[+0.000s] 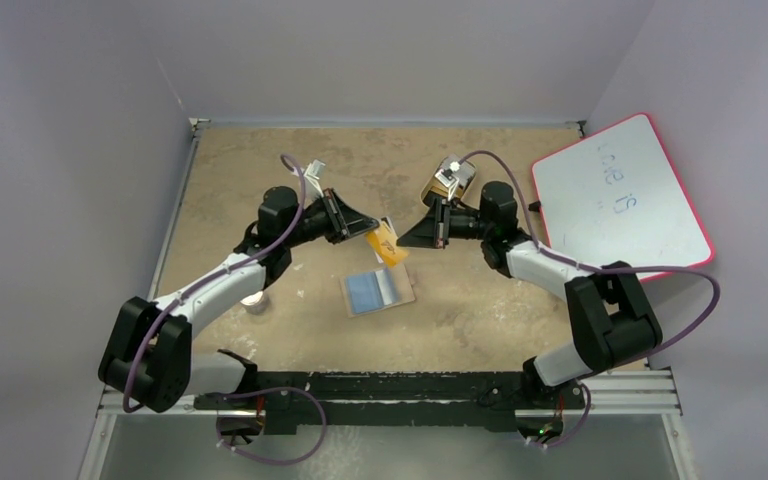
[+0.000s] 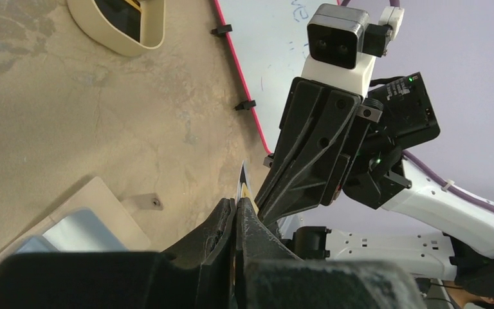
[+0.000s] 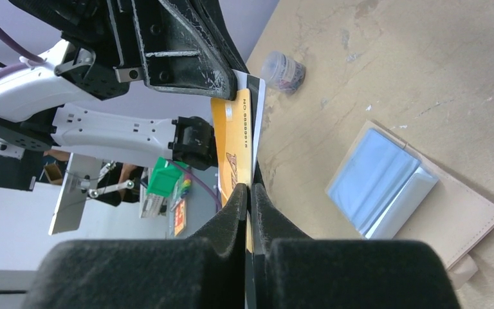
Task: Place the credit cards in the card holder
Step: Pick up the credit card from the storage box, then insert the credit card into the card holder.
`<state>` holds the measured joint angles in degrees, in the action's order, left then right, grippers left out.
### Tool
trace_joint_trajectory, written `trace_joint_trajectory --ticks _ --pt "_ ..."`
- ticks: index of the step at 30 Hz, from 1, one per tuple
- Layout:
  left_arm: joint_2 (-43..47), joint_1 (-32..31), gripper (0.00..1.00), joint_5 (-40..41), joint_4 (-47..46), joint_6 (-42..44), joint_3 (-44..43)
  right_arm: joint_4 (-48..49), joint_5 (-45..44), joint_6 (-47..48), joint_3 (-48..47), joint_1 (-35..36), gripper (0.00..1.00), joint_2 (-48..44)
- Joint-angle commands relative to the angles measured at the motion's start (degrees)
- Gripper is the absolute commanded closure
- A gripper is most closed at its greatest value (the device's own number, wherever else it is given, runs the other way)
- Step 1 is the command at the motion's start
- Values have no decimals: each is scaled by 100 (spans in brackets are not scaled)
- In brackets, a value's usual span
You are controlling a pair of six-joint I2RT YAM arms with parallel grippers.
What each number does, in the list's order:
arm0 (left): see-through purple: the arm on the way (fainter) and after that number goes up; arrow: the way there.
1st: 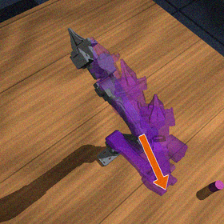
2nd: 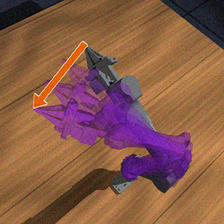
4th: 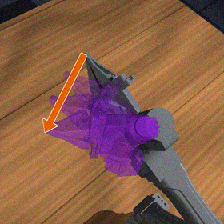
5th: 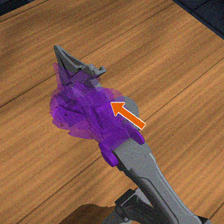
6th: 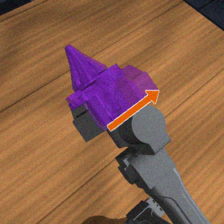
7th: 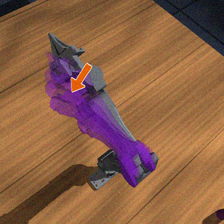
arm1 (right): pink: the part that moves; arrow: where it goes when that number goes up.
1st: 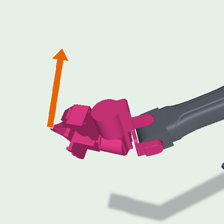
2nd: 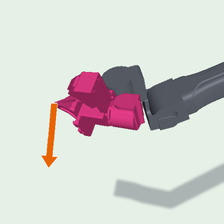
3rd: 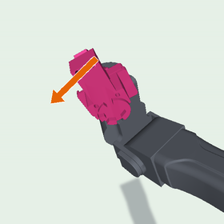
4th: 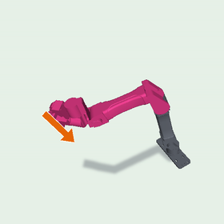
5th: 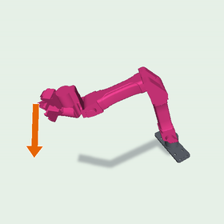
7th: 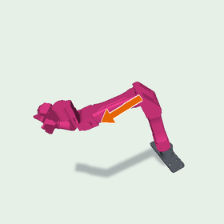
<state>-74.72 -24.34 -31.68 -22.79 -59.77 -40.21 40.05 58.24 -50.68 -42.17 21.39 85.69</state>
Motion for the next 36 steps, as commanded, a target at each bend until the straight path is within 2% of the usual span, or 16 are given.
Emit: trace_joint_trajectory --ticks 1,7,14,17,23,26,31,36 --pt "253 227 100 466 368 469 -356 -22 317 237 44 17 100 -202" --pt "393 485 100 550 833 685 -482 -278 298 480 132 23 100 -228" --pt "409 511 100 564 1325 1077 -707 -203 419 543 218 21 100 -249" --pt "436 509 100 693 1696 1220 -786 -229 213 576 206 23 100 -300" --pt "527 516 100 1852 3626 1602 -1041 -381 -1414 257 635 416 100 -593" --pt "498 507 100 1983 4337 1724 -955 50 -2010 -151 999 662 100 -577" --pt "635 502 100 1409 4429 1636 -458 -230 -3070 -19 909 1192 100 -444" --pt "422 505 100 825 4114 1704 102 -344 -3445 107 863 1280 100 -206"
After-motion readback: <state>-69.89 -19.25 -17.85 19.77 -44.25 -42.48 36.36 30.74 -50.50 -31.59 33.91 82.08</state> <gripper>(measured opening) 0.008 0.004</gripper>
